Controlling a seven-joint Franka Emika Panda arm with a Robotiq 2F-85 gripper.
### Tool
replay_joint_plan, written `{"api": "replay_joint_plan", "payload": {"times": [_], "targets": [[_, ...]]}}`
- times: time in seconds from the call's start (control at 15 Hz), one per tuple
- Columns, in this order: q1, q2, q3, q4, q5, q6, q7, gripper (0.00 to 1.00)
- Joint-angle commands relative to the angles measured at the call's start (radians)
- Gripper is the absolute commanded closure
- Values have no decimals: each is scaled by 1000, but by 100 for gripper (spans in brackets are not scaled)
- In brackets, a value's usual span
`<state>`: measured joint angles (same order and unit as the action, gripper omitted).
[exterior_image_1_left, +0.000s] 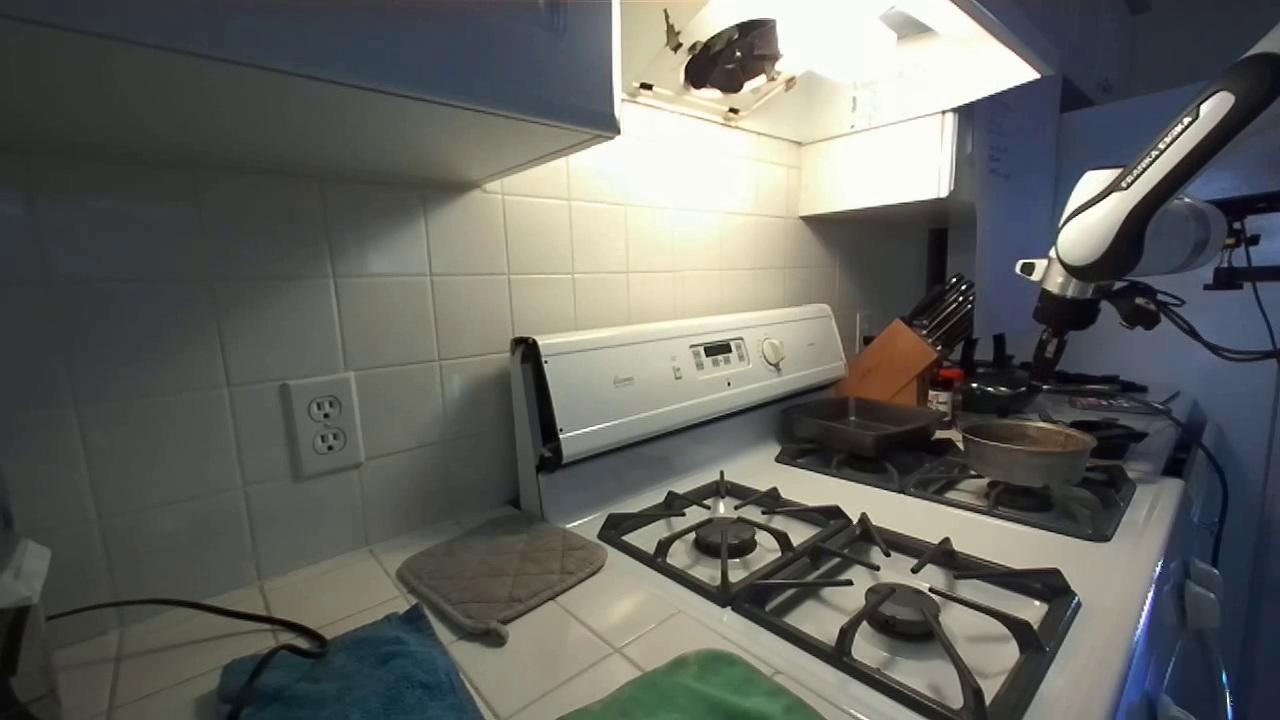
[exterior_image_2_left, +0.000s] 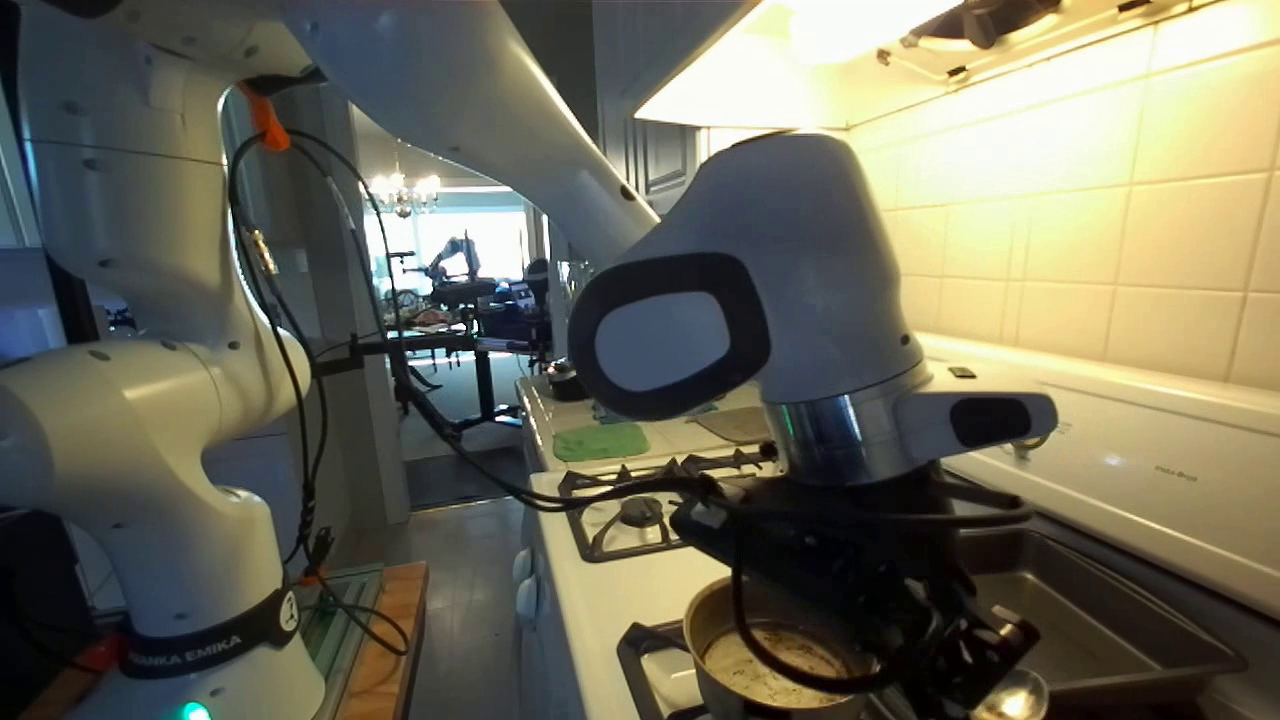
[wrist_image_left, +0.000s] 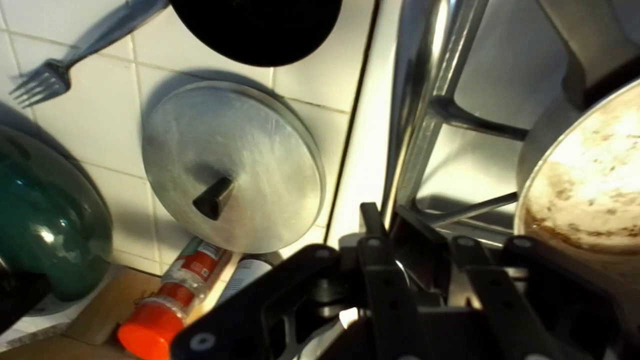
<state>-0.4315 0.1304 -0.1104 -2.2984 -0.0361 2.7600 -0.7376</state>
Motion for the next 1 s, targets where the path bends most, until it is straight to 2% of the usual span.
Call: {"api": "replay_joint_plan", "payload": {"times": [0.0,0.6,0.93], "targets": [[40,-69,-17,-49,31,-82,-171,97],[125,-87,-59,-49,-68,-217,-333,97],[166,-74,-65,-50,-211,-220,-322,97]]}}
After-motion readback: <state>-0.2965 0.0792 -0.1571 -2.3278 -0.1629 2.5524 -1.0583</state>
